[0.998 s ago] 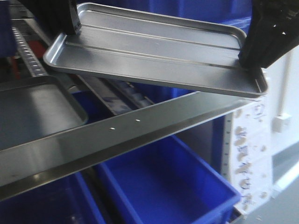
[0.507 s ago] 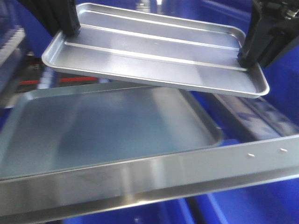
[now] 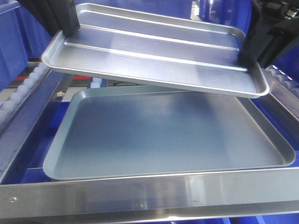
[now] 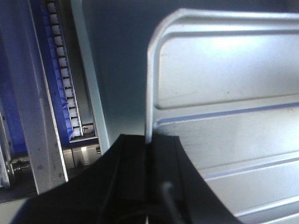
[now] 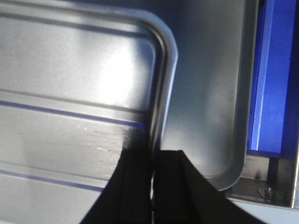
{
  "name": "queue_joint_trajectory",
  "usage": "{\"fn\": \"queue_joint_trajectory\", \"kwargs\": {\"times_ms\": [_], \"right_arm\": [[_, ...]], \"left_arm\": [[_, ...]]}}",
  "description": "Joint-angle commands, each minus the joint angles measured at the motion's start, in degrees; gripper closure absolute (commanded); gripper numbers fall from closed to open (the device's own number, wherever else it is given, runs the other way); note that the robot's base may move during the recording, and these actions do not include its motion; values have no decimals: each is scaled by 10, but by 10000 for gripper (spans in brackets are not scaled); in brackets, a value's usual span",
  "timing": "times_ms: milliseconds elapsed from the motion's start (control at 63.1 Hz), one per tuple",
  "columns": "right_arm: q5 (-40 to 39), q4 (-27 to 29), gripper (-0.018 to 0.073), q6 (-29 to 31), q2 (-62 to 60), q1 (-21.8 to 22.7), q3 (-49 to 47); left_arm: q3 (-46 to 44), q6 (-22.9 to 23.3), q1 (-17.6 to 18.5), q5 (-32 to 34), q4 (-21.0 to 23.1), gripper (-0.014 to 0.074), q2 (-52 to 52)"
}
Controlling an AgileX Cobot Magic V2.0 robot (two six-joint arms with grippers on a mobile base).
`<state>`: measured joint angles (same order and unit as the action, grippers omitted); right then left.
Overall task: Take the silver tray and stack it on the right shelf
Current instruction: 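Position the held tray above the larger grey tray on the shelf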
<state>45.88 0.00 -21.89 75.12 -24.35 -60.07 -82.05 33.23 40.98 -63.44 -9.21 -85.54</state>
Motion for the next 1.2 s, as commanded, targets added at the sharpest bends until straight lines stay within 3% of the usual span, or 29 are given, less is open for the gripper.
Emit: {"fn": "queue_joint_trajectory", "kwargs": {"times_ms": [0,1188], "right_arm": [[-3,-22,502,13,-16,3,-11],[2,-22,502,14,-16,3,-11]], "left_arm": [[-21,-3,0,9,-33,697,22],[-21,-3,0,9,-34,697,22]]}}
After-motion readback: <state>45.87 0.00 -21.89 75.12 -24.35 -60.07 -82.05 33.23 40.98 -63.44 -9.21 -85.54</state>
